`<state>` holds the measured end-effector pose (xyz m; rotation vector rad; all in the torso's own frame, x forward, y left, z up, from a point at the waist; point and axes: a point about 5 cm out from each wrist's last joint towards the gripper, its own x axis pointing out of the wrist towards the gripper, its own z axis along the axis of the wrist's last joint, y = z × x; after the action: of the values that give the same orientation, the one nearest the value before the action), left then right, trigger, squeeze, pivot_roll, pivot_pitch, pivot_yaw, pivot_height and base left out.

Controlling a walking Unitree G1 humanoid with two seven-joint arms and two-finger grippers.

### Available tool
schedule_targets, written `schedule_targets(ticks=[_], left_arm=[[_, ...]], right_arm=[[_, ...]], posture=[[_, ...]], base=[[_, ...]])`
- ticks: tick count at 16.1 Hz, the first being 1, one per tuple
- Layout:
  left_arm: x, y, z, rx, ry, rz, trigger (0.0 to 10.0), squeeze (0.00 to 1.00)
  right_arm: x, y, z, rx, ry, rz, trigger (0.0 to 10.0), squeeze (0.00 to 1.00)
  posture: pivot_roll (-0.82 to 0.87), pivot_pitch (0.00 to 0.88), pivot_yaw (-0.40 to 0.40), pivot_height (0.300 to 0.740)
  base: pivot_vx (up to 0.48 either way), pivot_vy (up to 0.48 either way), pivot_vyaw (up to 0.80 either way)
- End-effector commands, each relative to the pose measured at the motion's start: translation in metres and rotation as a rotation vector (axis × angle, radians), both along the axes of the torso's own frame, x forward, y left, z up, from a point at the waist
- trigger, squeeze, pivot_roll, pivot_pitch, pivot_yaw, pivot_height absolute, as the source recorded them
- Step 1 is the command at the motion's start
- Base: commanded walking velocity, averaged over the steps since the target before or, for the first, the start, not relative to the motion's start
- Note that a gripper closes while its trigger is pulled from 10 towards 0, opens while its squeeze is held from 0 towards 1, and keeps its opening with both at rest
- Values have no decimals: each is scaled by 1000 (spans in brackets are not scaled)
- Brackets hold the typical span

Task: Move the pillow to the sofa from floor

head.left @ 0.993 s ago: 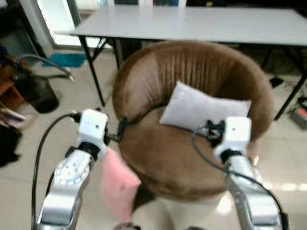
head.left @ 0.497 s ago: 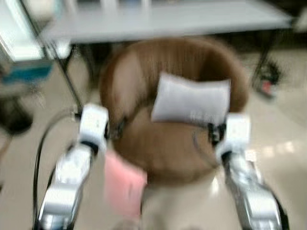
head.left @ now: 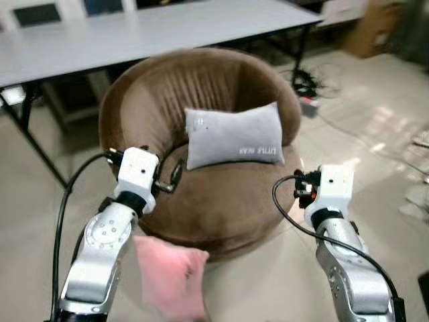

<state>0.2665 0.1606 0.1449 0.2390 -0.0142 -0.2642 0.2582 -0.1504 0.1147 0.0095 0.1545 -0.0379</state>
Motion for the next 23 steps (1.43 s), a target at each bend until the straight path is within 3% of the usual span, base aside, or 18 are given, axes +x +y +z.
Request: schedule_targets(ticks=[1, 23], left_arm=[[0, 7, -1, 17, 7, 23, 10000, 0], [-6, 9, -6, 23, 28, 32, 10000, 0]], right_arm=[[0, 7, 1, 8, 2, 25, 10000, 0], [0, 8, -1, 6, 19, 37, 10000, 0]], posture=[[10, 42, 39, 740], [5, 74, 28, 740]], base=[[0, 412, -800], [0, 413, -800]])
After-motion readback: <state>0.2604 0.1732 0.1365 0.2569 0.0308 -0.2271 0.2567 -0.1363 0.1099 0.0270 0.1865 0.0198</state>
